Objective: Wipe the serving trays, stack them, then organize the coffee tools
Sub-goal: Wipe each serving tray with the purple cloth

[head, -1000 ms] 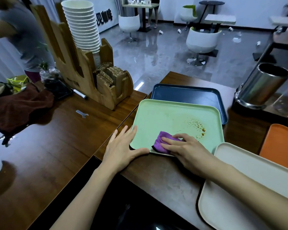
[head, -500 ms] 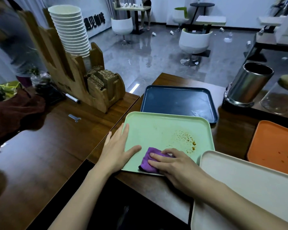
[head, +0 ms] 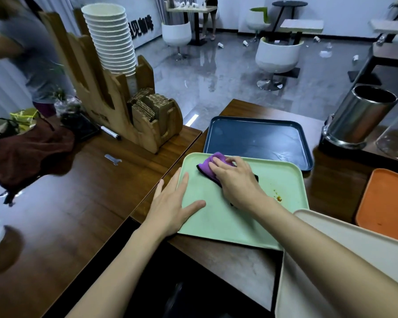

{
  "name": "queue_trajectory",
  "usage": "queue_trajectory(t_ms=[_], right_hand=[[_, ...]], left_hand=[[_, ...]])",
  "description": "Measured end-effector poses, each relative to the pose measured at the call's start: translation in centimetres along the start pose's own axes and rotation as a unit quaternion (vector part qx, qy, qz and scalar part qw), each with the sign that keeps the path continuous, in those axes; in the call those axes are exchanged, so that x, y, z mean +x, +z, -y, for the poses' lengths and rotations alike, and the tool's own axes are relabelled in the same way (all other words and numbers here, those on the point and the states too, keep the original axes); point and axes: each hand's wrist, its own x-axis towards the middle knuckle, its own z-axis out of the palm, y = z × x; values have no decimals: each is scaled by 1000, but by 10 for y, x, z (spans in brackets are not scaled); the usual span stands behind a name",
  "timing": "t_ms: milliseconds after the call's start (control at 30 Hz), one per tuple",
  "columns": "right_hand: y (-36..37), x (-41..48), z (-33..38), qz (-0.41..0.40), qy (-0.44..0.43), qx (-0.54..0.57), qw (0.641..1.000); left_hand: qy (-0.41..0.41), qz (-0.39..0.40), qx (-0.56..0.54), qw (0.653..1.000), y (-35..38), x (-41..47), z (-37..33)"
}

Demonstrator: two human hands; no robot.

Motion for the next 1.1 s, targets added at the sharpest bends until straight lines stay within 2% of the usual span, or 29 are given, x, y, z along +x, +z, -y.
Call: queue_trajectory(t_ms=[167, 267, 467, 600, 667, 933, 1033, 1100], right_hand=[[1, 32, 30, 33, -18, 0, 999], [1, 32, 27, 29, -19, 5, 999], [-7, -9, -36, 7, -8, -35, 999], [-22, -55, -85, -68, 67, 12, 995], [-29, -66, -92, -52, 99, 33, 993], [-43, -70, -94, 20, 92, 44, 995], [-50, -65, -92, 30, 77, 49, 995], [-51, -60, -88, 41, 65, 42, 996]], left_hand=[[18, -17, -10, 1000, 6, 2, 6], [-5, -19, 3, 1000, 5, 1, 2], [-49, 11, 32, 998, -1, -3, -6], [-55, 20, 36, 998, -1, -2, -5], [-58, 18, 34, 998, -1, -1, -5], [-69, 15, 58, 996, -6, -1, -13], [-13, -8, 66, 998, -3, -10, -22], [2, 14, 77, 997, 0, -17, -28]])
